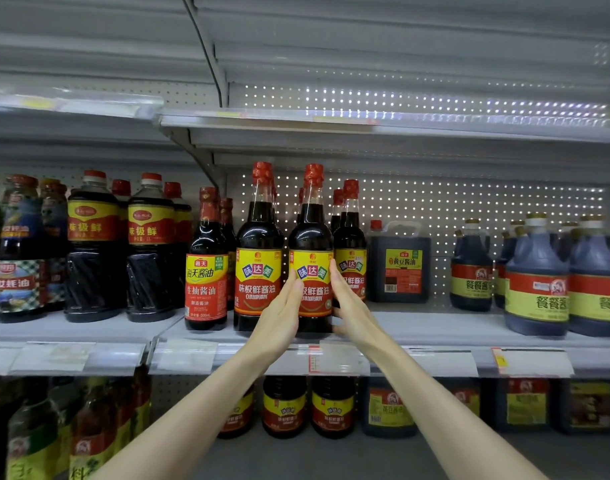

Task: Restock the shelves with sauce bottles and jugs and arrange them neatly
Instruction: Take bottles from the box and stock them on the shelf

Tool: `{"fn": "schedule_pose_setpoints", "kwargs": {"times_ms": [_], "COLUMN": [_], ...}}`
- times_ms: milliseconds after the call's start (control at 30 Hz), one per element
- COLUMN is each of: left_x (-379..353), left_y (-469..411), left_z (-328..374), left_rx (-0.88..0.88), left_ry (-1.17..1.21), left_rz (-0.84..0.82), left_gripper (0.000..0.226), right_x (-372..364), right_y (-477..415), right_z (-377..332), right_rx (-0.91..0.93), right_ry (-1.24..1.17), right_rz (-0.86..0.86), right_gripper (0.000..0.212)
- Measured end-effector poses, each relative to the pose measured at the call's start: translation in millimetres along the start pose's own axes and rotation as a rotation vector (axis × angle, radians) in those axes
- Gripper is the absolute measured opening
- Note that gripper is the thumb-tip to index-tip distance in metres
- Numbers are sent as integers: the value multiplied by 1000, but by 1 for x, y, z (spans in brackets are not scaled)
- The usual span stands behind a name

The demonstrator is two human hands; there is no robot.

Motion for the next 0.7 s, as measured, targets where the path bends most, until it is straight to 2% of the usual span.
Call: {"fn": "schedule_pose_setpoints", "kwargs": {"times_ms": [167, 567, 700], "left_x": [2, 1, 1], "left_y": [-2, 4, 4], "left_z": [-2, 3, 1], "left_rx": [10, -15, -17], "left_ry": [-7, 14, -4], "left_rz": [16, 35, 44], "left_gripper": [66, 54, 58], "right_x": [0, -1, -1], "right_y": [-1, -3, -4], "right_z": [0, 1, 3], "right_rx": [-11, -5, -11], "right_ry": [-12, -14, -12], "right_rz": [-5, 2, 6], "right_gripper": [63, 65, 68]}}
Point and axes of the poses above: each hand's wrist, its own y-axis away from the middle knuckle, its own x-axis out of the back of the hand, z = x × y, the point moved 1 cm from there along -y, towards the middle knuckle, and after that the axes turned 4 degrees about -y, right-handed, at the moved point
